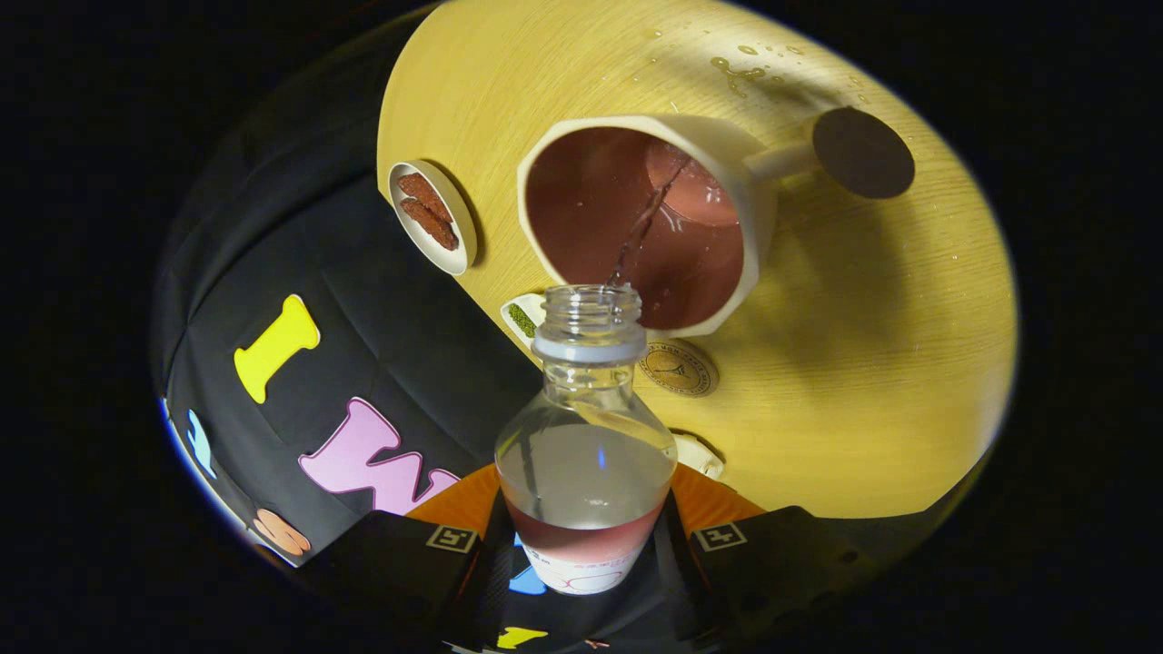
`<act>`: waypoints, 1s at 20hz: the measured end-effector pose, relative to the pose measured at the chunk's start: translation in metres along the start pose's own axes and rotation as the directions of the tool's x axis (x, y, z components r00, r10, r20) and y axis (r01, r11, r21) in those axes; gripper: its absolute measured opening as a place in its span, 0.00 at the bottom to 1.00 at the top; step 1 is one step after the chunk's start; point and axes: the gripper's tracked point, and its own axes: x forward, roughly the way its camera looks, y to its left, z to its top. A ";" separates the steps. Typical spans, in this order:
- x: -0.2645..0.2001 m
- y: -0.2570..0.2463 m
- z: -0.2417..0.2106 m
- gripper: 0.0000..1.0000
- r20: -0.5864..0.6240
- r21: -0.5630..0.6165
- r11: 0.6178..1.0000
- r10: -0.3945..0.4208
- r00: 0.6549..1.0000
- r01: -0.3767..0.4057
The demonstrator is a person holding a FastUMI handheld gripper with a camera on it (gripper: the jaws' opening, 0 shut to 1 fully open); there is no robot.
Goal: Take the bottle from table, then pour the juice into the cup, finally place the bottle on the coaster
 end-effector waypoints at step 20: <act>-0.018 0.028 -0.009 0.71 -0.113 0.198 0.974 -0.091 0.989 0.112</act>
